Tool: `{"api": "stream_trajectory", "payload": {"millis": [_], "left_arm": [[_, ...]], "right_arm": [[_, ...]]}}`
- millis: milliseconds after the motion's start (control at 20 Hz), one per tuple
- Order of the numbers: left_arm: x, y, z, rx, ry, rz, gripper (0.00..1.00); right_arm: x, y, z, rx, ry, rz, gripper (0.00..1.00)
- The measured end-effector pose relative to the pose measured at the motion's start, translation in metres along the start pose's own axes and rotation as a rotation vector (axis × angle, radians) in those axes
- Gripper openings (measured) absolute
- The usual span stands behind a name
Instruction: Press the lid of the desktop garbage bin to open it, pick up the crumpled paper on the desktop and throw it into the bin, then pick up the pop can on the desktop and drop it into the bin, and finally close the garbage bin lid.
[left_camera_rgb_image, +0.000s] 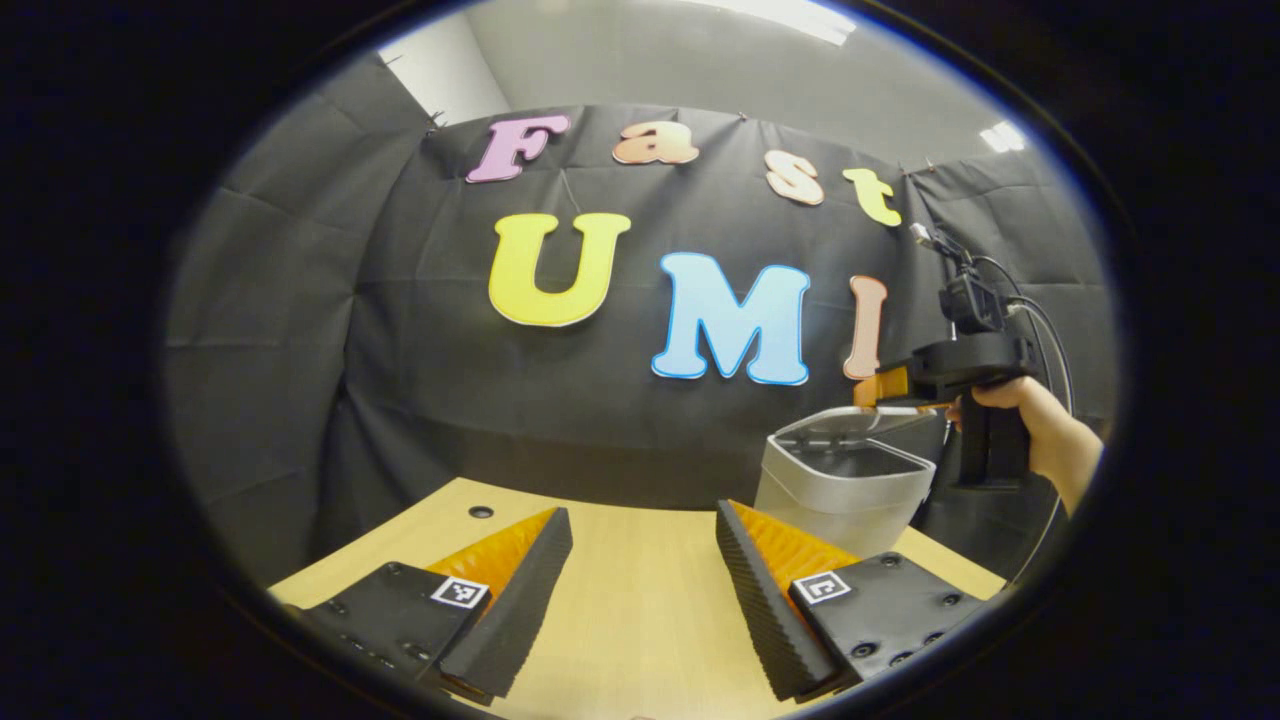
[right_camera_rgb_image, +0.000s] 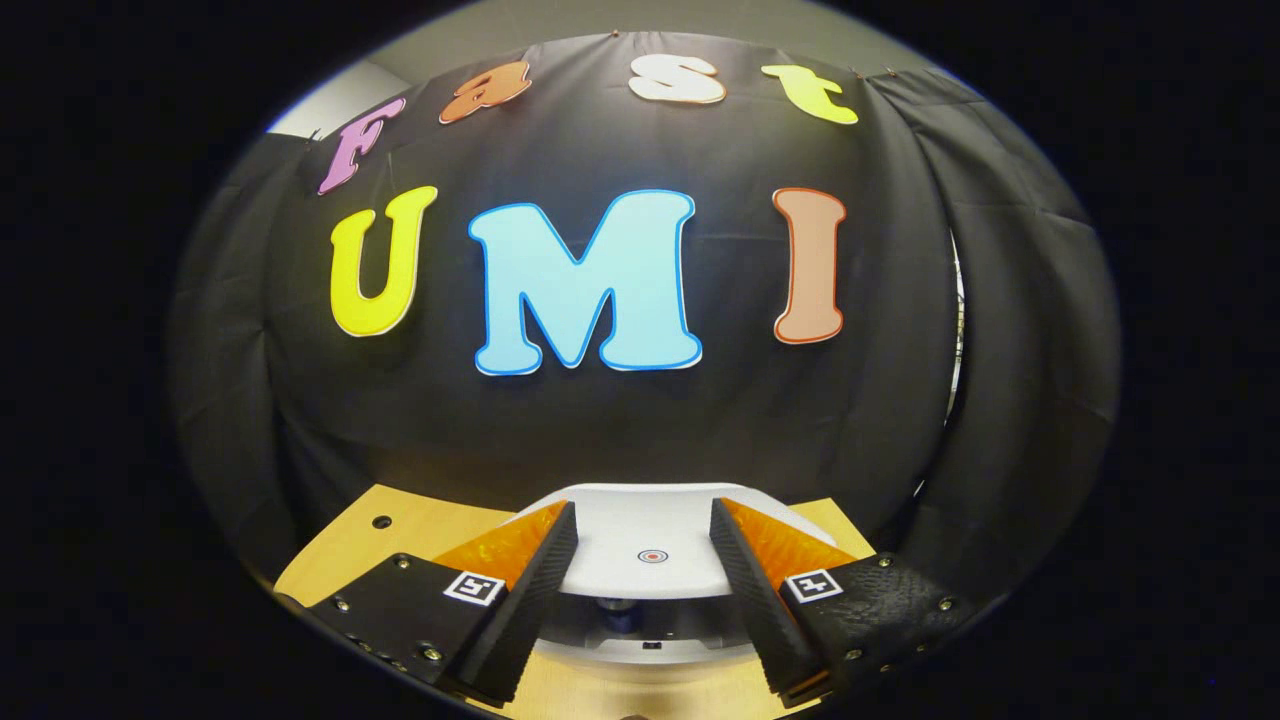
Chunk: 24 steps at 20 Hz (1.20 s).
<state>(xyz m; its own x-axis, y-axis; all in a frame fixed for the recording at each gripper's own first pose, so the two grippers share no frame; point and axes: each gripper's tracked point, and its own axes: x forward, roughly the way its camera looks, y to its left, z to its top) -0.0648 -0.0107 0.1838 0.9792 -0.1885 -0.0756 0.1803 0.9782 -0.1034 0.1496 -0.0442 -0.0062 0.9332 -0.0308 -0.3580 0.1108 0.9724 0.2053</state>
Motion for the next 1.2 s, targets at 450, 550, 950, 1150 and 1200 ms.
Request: {"api": "stream_trajectory", "payload": {"millis": [450, 550, 950, 1150, 1200], "left_arm": [[0.007, -0.001, -0.003, 0.001, 0.005, -0.002, 0.96], [0.008, 0.001, -0.004, 0.001, 0.006, 0.003, 0.96], [0.014, 0.011, -0.009, -0.006, 0.019, 0.035, 0.96], [0.015, 0.014, -0.01, -0.005, 0.022, 0.046, 0.95], [0.016, 0.014, -0.01, -0.006, 0.024, 0.045, 0.95]], "right_arm": [[0.012, -0.009, -0.021, 0.021, 0.003, -0.032, 0.97], [0.016, -0.008, -0.024, 0.012, 0.0, -0.04, 0.97], [0.036, -0.009, -0.037, -0.01, -0.058, -0.041, 0.97], [0.041, -0.009, -0.042, -0.009, -0.102, -0.03, 0.97], [0.041, -0.009, -0.044, -0.018, -0.101, -0.028, 0.98]]}}
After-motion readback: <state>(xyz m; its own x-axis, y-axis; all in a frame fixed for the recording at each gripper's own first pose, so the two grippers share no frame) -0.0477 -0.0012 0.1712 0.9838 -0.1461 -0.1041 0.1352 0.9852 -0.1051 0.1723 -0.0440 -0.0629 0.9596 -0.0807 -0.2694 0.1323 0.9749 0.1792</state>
